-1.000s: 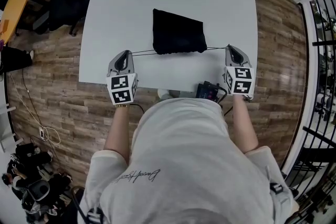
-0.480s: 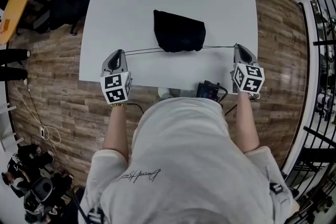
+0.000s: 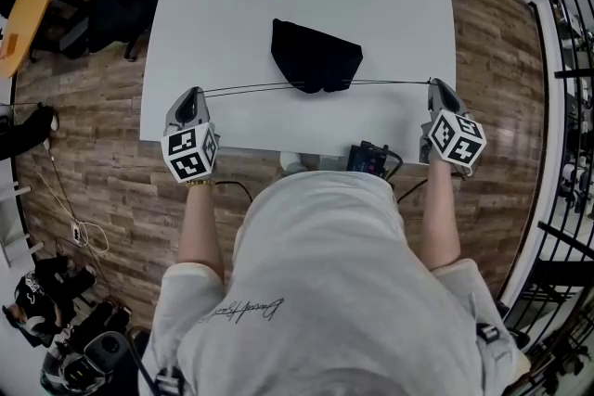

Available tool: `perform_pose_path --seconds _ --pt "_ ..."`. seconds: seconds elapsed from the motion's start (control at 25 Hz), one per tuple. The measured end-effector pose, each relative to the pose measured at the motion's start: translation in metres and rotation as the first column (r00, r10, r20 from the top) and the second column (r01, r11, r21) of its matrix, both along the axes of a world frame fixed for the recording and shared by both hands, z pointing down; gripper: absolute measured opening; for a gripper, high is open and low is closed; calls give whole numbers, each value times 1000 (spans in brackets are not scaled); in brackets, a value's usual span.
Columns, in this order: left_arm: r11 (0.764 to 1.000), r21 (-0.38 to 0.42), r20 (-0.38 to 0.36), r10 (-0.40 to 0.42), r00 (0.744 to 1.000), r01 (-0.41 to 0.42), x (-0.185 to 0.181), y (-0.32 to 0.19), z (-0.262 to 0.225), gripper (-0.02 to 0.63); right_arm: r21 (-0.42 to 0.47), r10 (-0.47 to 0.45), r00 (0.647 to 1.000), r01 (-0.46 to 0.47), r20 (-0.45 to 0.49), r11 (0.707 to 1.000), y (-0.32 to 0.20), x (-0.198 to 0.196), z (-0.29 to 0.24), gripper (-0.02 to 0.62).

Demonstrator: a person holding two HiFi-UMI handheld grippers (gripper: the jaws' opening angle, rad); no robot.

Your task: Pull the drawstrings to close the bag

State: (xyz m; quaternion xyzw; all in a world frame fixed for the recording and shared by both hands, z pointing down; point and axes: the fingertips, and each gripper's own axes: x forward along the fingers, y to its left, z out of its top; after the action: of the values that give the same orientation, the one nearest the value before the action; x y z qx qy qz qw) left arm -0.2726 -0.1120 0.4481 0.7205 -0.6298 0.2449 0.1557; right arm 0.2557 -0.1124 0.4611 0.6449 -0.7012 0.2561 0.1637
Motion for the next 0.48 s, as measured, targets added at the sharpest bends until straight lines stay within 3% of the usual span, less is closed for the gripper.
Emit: perform_pose_path --seconds 0.48 --pt "1000 0 -15 -9 1000 9 -6 -3 -3 17 -4 19 999 -19 47 1000 5 11 4 26"
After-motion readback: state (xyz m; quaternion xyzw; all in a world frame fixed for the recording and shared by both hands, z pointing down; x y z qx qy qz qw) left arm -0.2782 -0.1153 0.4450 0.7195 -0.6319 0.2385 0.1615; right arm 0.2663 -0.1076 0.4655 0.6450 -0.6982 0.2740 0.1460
